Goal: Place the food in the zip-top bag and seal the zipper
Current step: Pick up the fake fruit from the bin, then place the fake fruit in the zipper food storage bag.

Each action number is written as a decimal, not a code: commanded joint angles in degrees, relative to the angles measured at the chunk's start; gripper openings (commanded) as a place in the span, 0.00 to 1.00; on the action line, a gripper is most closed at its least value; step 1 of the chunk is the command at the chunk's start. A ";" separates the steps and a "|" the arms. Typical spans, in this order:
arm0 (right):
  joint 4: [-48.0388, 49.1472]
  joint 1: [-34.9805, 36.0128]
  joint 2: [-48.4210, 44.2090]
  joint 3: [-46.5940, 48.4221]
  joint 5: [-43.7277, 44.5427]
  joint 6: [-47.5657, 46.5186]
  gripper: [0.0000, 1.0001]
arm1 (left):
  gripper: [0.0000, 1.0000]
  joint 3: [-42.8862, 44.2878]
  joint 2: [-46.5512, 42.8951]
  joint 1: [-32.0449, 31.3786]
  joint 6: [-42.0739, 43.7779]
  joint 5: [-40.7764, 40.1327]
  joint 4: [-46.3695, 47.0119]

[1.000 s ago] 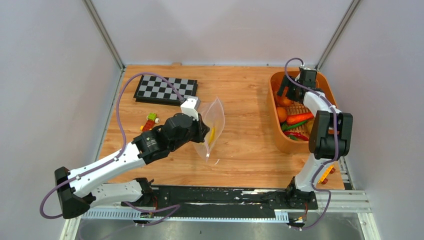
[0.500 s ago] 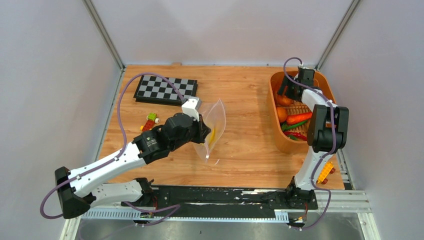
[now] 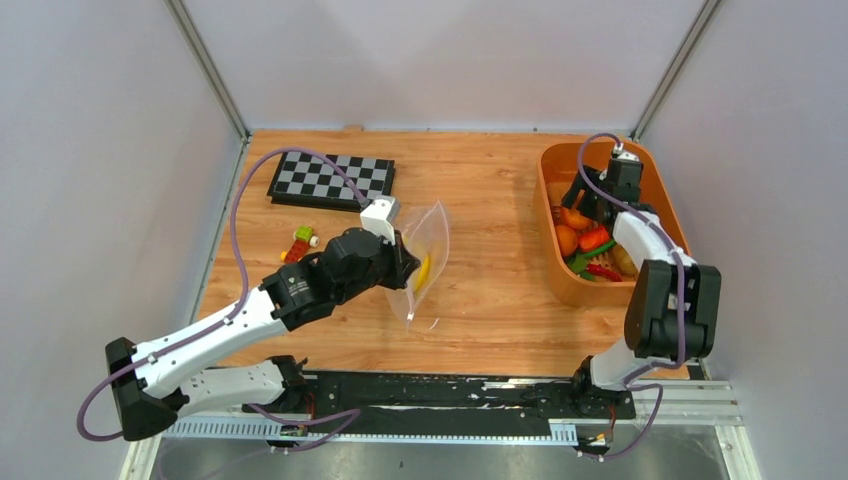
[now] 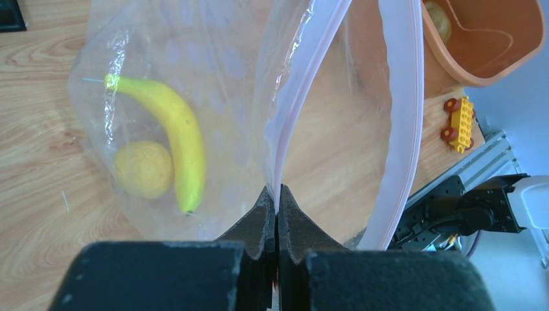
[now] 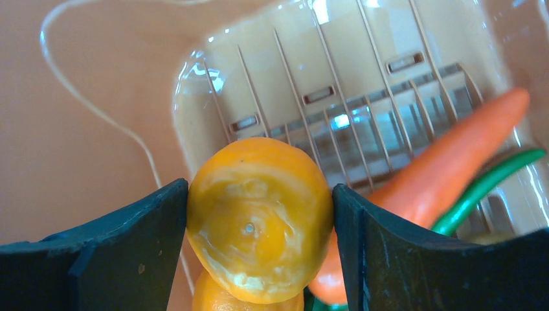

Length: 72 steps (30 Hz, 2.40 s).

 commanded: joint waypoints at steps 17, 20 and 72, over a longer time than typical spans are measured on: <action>-2.59 -0.25 -32.43 -11.33 -9.81 8.49 0.58 | 0.00 -0.68 -2.90 0.18 0.11 2.35 -0.43; -2.12 -0.25 -36.46 -13.23 -12.78 10.41 0.58 | 0.00 -0.75 -2.81 0.16 -0.15 2.92 -0.23; -0.91 71.81 -40.01 -6.56 30.71 -0.06 0.43 | 0.00 1.26 3.91 0.09 -4.98 11.10 6.71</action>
